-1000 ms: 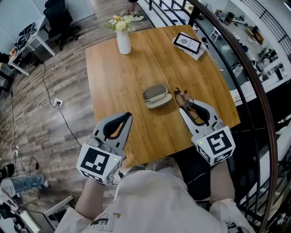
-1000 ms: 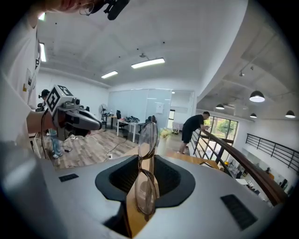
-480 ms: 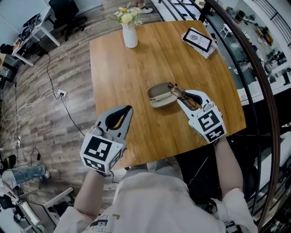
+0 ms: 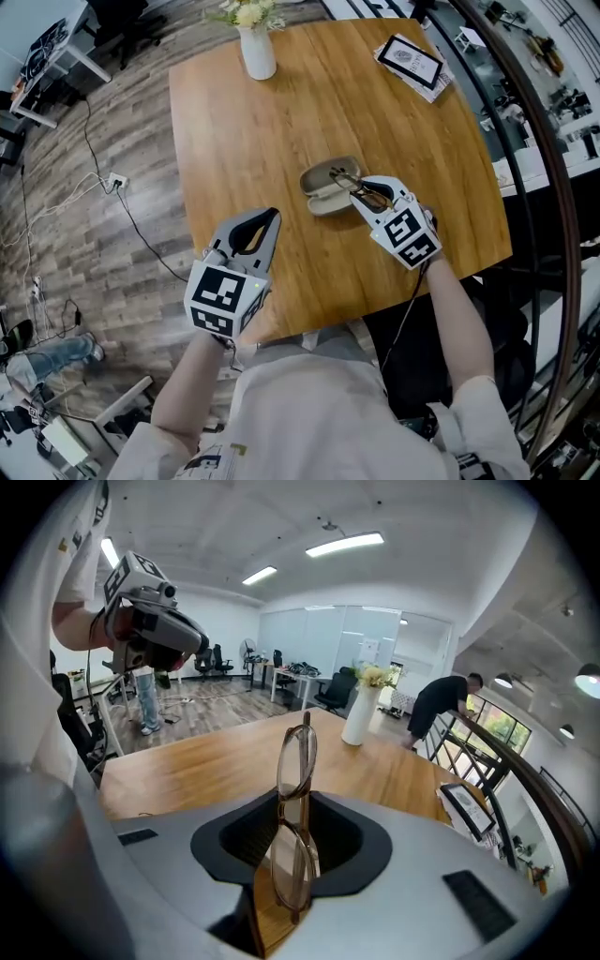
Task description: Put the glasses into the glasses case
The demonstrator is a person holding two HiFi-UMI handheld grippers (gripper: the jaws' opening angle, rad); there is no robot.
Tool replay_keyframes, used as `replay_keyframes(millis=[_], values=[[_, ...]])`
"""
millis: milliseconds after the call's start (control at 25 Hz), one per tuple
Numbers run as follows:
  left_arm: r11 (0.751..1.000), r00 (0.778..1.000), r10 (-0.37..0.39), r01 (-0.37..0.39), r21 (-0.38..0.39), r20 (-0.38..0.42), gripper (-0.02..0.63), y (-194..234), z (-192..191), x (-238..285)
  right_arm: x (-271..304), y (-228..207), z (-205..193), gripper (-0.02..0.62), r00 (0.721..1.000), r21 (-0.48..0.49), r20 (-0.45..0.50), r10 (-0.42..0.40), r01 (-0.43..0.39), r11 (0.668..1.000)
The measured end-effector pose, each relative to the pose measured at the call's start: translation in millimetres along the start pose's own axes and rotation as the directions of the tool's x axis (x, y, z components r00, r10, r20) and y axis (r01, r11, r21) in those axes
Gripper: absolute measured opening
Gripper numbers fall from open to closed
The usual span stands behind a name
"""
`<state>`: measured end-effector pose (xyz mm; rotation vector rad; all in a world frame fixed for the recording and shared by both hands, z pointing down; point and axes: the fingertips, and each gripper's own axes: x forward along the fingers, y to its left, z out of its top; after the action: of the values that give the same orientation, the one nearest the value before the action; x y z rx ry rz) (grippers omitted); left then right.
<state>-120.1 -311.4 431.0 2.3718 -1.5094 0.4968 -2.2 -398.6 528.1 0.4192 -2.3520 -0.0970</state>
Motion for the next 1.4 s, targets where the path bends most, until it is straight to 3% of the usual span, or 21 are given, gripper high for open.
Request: replay_keyframes(millis=[480, 560, 640, 960, 1160, 1400], values=[[0.996, 0.991, -0.038, 0.028, -0.079, -0.128, 0.020, 16, -72, 42, 90, 25, -61, 0.126, 0.977, -0.217, -0.193, 0.091, -0.133, 0.967], [0.996, 0.988, -0.050, 0.037, -0.086, -0.148, 0.020, 15, -84, 44, 96, 33, -71, 0.124, 0.969, -0.234, -0.224, 0.103, -0.156, 0.960], [0.994, 0.984, -0.063, 0.047, -0.100, -0.166, 0.020, 13, -94, 44, 99, 40, -77, 0.074, 0.963, -0.237, -0.246, 0.112, -0.171, 0.956], [0.984, 0.969, -0.115, 0.080, -0.162, -0.220, 0.020, 0, -129, 44, 100, 68, -106, 0.067, 0.923, -0.278, -0.347, 0.165, -0.270, 0.922], [0.977, 0.964, -0.138, 0.095, -0.193, -0.225, 0.020, -5, -136, 45, 95, 76, -103, 0.066, 0.905, -0.192, -0.324, 0.274, -0.346, 0.918], [0.971, 0.957, -0.162, 0.111, -0.209, -0.241, 0.020, -17, -144, 47, 84, 97, -121, 0.067, 0.823, -0.006, -0.324, 0.467, -0.496, 0.869]])
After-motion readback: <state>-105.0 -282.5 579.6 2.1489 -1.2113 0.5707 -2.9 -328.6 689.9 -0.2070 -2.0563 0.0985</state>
